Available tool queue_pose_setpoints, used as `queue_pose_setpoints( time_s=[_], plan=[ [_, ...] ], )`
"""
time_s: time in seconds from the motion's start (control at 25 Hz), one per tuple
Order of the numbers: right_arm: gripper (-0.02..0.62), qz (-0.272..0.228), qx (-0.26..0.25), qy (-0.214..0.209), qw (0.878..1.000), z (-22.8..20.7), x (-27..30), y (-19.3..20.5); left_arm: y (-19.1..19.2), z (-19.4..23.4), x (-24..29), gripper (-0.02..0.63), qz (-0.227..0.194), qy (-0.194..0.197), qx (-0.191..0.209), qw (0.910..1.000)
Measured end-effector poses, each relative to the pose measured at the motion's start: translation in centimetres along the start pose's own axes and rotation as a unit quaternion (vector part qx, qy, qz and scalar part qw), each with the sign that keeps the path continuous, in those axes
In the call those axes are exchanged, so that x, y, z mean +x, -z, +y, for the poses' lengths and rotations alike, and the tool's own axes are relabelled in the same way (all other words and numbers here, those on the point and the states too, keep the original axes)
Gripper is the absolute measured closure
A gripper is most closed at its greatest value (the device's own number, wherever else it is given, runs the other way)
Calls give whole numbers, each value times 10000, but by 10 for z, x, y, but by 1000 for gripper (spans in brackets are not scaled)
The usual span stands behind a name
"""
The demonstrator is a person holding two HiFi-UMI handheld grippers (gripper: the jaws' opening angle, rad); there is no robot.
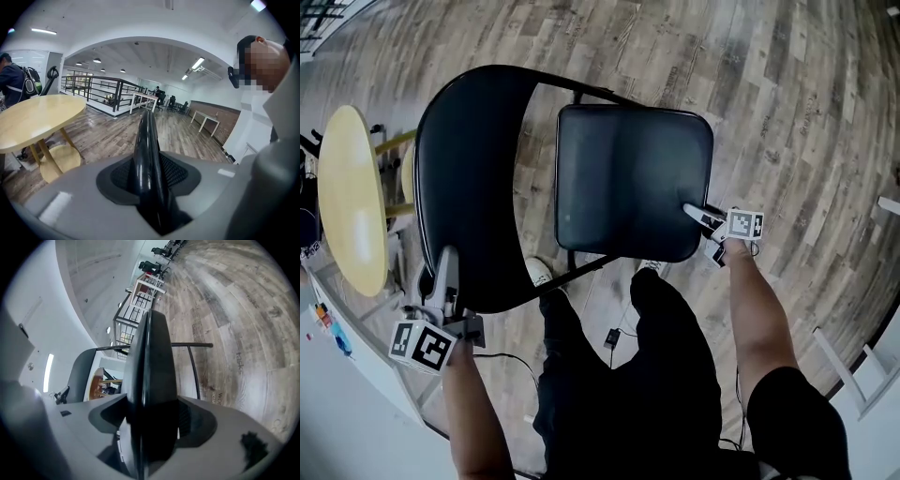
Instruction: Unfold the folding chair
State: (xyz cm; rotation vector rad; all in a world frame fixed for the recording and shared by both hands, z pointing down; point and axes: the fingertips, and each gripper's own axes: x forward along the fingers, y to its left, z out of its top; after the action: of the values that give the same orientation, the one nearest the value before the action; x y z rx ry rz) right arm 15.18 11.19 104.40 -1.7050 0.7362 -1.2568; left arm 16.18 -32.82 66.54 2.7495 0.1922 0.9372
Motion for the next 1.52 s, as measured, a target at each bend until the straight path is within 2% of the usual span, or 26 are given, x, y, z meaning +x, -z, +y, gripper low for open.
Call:
queue_pose_setpoints(
  time_s=[0.2,0.32,0.44,0.6,0.76,0.88,1.0,1.16,1.28,1.36,1.4,1.44,1.48,1.52],
  plan=[
    [270,156,-256,1023,9943,-6,-12,0,1,1,-1,462,-44,35,-26,10000],
    [272,-62,-321,1483,9884,-6,-34,-7,1,-1,-1,463,-100,48,65,9999],
    [272,-358,-309,1749,9835,6,-58,-11,1,1,-1,463,-106,18,129,9999],
    [272,-592,-308,1774,9819,37,-81,-7,6,1,0,463,-107,18,100,9999],
    [272,-712,-507,1608,9831,88,-86,9,10,2,-5,445,-63,-70,86,9999],
    [272,-857,-668,1513,9825,126,-82,15,4,1,-9,410,-47,-150,541,9984],
    [272,-1001,-790,1342,9827,167,-79,30,-14,-5,-28,408,-300,-61,899,9955],
    [273,-962,-978,1090,9845,223,-81,50,-45,-22,-63,417,-671,169,866,9938],
    [273,-923,-1184,1075,9828,266,-81,75,-36,-24,-93,480,-351,259,866,9953],
    [276,-922,-1300,1217,9797,291,-85,95,-11,-16,-115,570,90,145,823,9965],
    [294,-941,-1354,1313,9775,302,-88,105,3,-10,-127,598,291,89,703,9971],
    [355,-988,-1423,1404,9748,314,-92,116,17,-4,-140,598,458,80,501,9977],
    [434,-1071,-1489,1473,9719,327,-96,126,31,0,-153,598,587,126,256,9979],
    [543,-1171,-1537,1497,9697,341,-100,137,43,2,-166,598,682,210,35,9974]
  ],
)
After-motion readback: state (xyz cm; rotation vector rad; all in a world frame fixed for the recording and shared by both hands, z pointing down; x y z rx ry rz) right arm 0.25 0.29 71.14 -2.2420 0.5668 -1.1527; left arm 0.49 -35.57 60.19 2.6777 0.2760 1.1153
